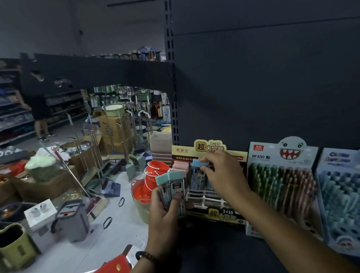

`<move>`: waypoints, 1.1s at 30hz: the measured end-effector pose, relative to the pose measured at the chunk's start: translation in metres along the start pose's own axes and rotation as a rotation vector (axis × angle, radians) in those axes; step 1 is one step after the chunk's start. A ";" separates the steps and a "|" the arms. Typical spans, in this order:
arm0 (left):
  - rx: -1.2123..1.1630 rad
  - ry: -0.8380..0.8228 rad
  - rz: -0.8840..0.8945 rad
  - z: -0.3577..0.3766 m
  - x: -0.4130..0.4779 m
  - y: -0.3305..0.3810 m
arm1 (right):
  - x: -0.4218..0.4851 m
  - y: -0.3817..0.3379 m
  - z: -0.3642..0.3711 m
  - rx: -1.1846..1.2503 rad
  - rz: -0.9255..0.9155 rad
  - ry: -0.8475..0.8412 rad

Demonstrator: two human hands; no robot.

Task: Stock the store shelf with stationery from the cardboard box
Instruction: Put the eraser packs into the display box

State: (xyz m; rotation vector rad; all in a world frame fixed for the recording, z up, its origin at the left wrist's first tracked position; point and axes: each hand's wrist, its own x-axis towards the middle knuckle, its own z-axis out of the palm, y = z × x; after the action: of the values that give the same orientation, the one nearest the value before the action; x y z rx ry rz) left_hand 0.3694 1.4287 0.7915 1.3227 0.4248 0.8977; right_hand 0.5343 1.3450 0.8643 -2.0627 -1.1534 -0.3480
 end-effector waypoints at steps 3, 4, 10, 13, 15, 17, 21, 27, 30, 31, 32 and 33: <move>-0.006 -0.005 -0.005 0.000 0.000 0.002 | -0.002 -0.002 0.005 -0.102 -0.026 -0.064; -0.005 -0.006 -0.004 0.000 -0.001 0.002 | -0.003 -0.003 0.006 -0.132 -0.029 -0.095; -0.018 -0.056 0.011 0.004 -0.003 0.009 | -0.013 -0.004 -0.005 -0.004 -0.022 -0.095; -0.086 -0.113 -0.062 0.006 -0.004 0.017 | -0.021 -0.010 -0.023 0.143 -0.040 -0.038; -0.090 -0.166 -0.072 0.009 -0.002 0.022 | -0.025 -0.013 -0.034 0.211 -0.039 -0.073; -0.075 -0.216 -0.069 0.015 0.000 0.026 | -0.028 -0.015 -0.041 0.255 -0.026 -0.130; -0.031 -0.264 -0.019 0.030 0.001 0.028 | -0.030 -0.011 -0.049 0.315 0.032 -0.138; 0.024 -0.156 0.040 0.036 0.004 0.011 | -0.022 0.000 -0.066 0.348 0.078 -0.125; 0.068 -0.048 0.093 0.035 0.002 0.004 | -0.016 0.004 -0.073 0.363 0.094 -0.041; 0.093 -0.019 0.114 0.035 0.001 0.003 | -0.015 0.006 -0.074 0.347 0.086 -0.004; 0.119 0.001 0.124 0.034 0.000 0.002 | -0.013 0.007 -0.074 0.308 0.075 0.021; 0.137 0.015 0.124 0.033 0.001 -0.001 | -0.012 0.008 -0.073 0.254 0.067 0.029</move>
State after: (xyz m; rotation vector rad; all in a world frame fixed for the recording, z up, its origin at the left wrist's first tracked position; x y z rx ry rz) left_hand 0.3941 1.4078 0.7983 1.4806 0.4258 0.9961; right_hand 0.5426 1.2830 0.9047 -1.8626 -1.0512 -0.1874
